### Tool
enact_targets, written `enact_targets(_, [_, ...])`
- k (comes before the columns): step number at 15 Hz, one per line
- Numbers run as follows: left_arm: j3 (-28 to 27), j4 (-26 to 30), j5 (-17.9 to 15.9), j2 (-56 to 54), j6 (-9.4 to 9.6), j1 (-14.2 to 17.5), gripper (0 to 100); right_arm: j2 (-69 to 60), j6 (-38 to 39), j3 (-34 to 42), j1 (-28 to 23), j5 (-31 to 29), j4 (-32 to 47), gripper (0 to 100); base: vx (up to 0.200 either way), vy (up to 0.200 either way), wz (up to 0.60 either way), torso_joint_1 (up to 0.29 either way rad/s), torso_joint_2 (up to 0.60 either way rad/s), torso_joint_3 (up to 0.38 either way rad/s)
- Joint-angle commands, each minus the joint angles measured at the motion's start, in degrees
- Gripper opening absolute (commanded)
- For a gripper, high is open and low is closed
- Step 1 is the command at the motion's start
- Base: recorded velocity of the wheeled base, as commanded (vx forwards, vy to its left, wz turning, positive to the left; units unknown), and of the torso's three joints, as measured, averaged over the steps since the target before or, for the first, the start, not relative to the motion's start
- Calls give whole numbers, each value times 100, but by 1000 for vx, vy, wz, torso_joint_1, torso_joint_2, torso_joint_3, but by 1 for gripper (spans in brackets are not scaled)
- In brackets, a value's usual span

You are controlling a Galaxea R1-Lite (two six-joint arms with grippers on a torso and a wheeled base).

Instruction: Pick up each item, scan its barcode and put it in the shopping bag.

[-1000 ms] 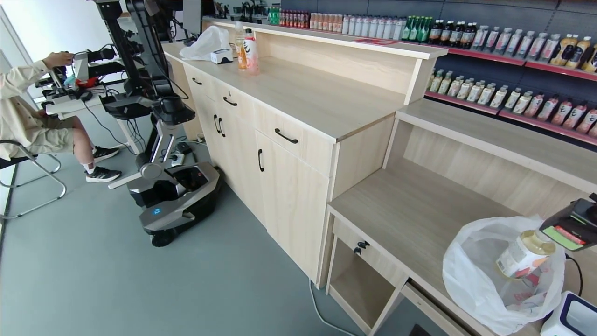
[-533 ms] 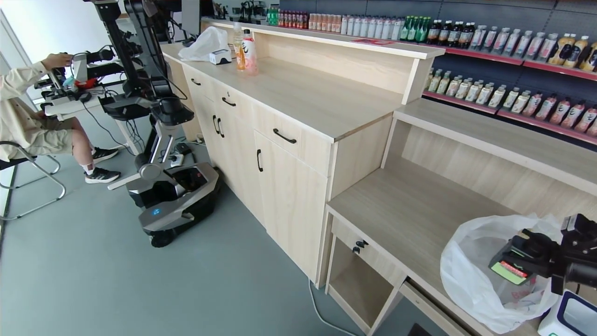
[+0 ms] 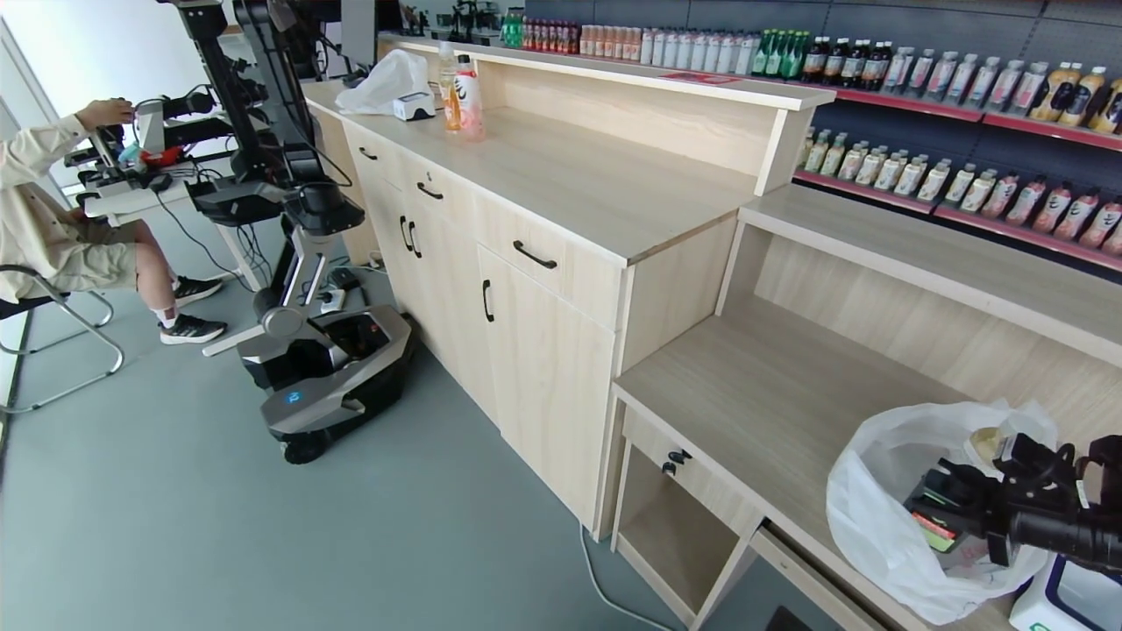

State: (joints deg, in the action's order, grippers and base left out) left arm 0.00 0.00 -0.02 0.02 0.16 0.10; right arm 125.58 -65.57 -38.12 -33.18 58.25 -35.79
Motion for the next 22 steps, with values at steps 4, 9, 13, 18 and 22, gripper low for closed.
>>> enact_targets(4, [0,0,-6,-2,2,-1,100,819,-43,-416,5,-6,2,0,0,0,0,0,0,0])
enact_targets(9, [0,0,2,-2,2,-1,100,1030,-8,-618,84,-6,28,0,0,0,0,0,0,0])
enact_targets(13, [0,0,-6,-2,2,-1,100,1039,-8,-644,101,-15,37,0,0,0,0,0,0,0])
enact_targets(18, [0,0,2,-2,2,-1,100,925,1,-618,58,-6,46,100,0,0,0,0,0,0])
enact_targets(22, [0,0,2,-2,2,-1,100,441,238,-556,-101,46,55,100,0,0,0,0,0,0])
